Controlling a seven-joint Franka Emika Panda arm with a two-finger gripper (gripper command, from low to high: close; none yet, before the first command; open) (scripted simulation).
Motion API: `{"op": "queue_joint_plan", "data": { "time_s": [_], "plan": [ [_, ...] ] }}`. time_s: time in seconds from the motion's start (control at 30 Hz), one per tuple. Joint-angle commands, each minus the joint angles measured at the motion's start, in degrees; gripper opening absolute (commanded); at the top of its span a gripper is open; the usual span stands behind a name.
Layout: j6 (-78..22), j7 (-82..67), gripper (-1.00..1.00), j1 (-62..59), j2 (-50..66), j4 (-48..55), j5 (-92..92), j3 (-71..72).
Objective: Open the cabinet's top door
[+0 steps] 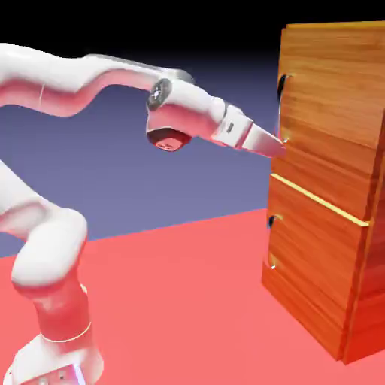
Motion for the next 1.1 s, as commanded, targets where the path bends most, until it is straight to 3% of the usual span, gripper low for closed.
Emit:
{"op": "queue_joint_plan", "data": {
  "time_s": [0.0,1.07],
  "plan": [
    [-0.07,-1.94,0.0,-0.78,-0.19,0.5,2.5,0.79],
    [-2.45,-64.02,0.0,-25.67,-6.27,16.46,82.17,26.01]
  ]
}}
